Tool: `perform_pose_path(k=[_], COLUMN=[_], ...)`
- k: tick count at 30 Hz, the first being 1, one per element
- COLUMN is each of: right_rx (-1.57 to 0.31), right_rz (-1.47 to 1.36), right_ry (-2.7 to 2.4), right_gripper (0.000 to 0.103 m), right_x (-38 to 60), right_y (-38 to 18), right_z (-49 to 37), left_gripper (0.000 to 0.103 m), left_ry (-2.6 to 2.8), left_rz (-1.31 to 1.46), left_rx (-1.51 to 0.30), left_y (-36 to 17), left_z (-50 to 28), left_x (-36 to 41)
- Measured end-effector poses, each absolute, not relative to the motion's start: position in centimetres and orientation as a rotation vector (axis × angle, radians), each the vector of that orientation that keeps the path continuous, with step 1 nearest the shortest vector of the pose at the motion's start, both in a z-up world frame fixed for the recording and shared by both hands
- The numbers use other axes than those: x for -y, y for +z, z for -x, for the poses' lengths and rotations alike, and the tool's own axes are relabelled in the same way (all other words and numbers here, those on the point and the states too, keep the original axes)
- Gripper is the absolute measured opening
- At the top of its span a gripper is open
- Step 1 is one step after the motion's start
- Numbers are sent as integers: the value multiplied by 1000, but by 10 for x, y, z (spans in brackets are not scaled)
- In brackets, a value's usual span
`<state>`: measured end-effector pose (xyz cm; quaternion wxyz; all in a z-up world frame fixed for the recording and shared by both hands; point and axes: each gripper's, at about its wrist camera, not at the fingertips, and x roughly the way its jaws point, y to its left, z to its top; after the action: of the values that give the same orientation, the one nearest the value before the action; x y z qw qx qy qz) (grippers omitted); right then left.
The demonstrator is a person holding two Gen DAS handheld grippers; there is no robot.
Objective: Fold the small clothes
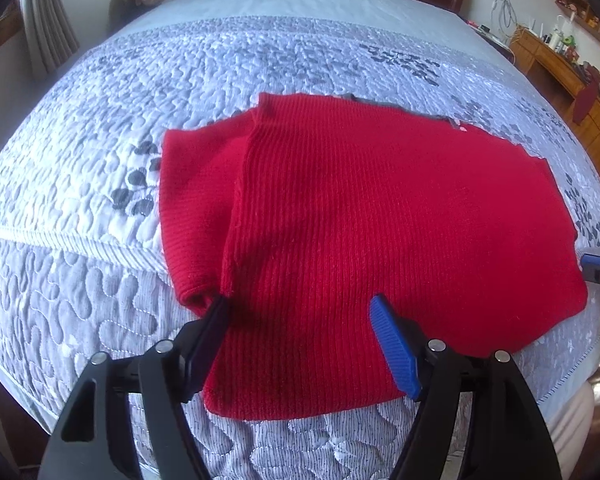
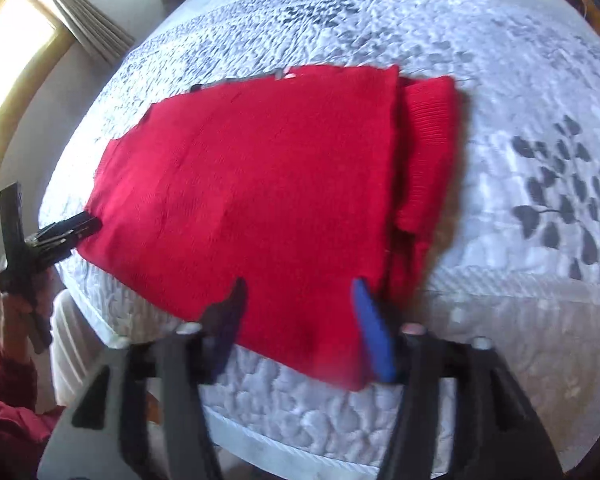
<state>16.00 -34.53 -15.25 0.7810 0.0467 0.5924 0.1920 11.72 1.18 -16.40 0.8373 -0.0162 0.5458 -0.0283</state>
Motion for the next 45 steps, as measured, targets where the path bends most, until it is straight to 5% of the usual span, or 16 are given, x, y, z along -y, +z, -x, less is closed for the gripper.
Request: perform_pose_path(k=[10, 16, 26, 29, 32, 35, 37, 42, 45], right_rx=[-1332, -1331, -1428, -1420, -1390, -1361, -1347, -1353, -1363], right_rz=[-120, -150, -78, -132, -172, -235, -334, -370, -395], right_ry=[393, 446, 360, 350, 320, 299, 286, 220, 216], right_gripper=[69, 18, 10, 13, 32, 34, 49, 66, 68], right_x=[361, 366, 372, 376, 383, 395, 406, 414, 409], right_y=[-184, -177, -189, -187, -175, -163, -156, -152, -159], right_z=[-164, -156, -155, -155, -151, -148, -152, -173, -186], left_gripper=[79, 81, 86, 84, 83, 83, 83, 83, 83], left_ry=[-53, -48, -63, -66, -48, -77, -105, -101, -88], left_rz=[60, 7, 4, 24, 35, 87, 85, 95, 74], left_rx=[-1186, -1198, -1228, -1243, -1233, -1192, -1176, -1202, -1208], left_y=[-176, -179, -188, -185, -171, -152, -144, -150, -158], left_z=[-125, -126, -132, -135, -137, -140, -148, -179, -194], left_x=[-16, -11, -13, -16, -16, -9, 4, 34, 48])
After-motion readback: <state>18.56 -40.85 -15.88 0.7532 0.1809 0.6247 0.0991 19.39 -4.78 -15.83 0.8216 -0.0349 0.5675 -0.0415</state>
